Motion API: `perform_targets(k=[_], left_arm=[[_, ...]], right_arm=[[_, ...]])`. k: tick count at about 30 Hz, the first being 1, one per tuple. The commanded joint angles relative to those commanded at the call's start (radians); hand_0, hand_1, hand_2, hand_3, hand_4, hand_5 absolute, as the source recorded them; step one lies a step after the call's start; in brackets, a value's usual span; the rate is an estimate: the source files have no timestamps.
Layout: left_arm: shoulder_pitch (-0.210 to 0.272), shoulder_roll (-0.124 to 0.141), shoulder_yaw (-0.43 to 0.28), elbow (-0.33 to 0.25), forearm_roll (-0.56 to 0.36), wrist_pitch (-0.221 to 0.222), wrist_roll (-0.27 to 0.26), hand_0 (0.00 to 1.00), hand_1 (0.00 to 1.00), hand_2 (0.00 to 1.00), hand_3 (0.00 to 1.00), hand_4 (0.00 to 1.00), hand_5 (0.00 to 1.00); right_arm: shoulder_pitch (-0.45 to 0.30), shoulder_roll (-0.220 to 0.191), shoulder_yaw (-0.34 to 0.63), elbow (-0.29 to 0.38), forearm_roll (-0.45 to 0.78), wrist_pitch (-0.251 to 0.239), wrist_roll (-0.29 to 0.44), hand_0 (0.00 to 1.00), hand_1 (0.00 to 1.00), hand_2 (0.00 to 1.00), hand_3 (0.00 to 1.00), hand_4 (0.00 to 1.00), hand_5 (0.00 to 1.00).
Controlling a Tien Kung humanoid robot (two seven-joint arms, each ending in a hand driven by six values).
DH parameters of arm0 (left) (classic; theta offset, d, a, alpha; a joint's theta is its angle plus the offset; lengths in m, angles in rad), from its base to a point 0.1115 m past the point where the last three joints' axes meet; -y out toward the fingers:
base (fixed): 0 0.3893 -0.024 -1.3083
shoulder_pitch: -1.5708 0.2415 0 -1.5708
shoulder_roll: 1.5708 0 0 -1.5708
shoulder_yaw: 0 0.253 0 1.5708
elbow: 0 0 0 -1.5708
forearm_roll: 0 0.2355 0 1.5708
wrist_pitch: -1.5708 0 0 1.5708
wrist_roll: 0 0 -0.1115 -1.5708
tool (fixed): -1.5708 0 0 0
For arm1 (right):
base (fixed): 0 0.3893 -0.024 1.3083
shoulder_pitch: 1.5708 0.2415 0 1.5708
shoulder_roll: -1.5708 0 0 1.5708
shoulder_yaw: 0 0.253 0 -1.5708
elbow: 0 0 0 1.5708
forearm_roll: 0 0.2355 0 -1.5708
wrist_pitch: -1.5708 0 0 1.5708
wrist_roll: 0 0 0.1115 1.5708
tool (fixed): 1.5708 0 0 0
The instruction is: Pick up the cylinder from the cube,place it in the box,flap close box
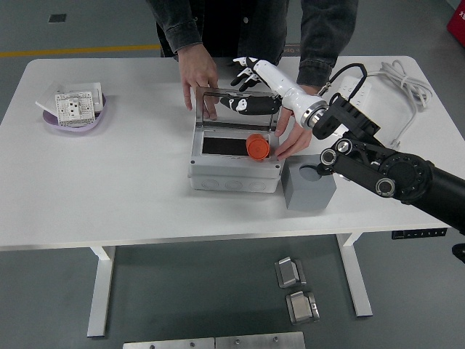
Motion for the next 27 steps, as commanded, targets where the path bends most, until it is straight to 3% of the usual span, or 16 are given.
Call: perform_targets(k=[8,9,14,15,17,27], left_arm=[[0.0,0.002,0.005,0.0,-0.002,0.0,0.0,0.62,0.628,0.593,0.683,0.711,0.261],[-0.001,0.003,0.005,-0.001,-0.002,0.0,0.0,0.62,0.627,0.593,0.683,0.712,0.262],[-0.009,0.006,0.008,-0.001,-0.001,0.0,0.0,0.62,0.627,0.593,0.683,0.712,0.262],[-0.01,0.006,0.008,-0.001,-0.001,0.0,0.0,0.62,0.627,0.593,0.684,0.711,0.26],[-0.013,0.007,0.009,-0.001,-0.001,0.0,0.0,0.62,0.627,0.593,0.684,0.711,0.26],[-0.015,0.01,0.016,-0.004,0.004,0.0,0.001,0.62,0.626,0.593,0.683,0.711,0.261]], right_arm=[[0.066,-0.003,-0.048,-0.104,0.08,0.027,-0.01,0.731,0.645,0.655,0.841,0.836,0.397],[0.074,0.003,-0.063,-0.125,0.098,0.032,-0.01,0.777,0.716,0.722,0.843,0.872,0.546],[0.102,0.026,-0.123,-0.198,0.164,0.039,-0.005,0.777,0.716,0.722,0.843,0.872,0.546],[0.107,0.03,-0.135,-0.209,0.175,0.039,-0.005,0.821,0.773,0.774,0.845,0.887,0.586],[0.115,0.039,-0.162,-0.231,0.199,0.039,-0.003,0.821,0.773,0.774,0.845,0.887,0.586],[0.125,0.069,-0.244,-0.263,0.26,0.03,0.007,0.83,0.777,0.774,0.842,0.889,0.596]])
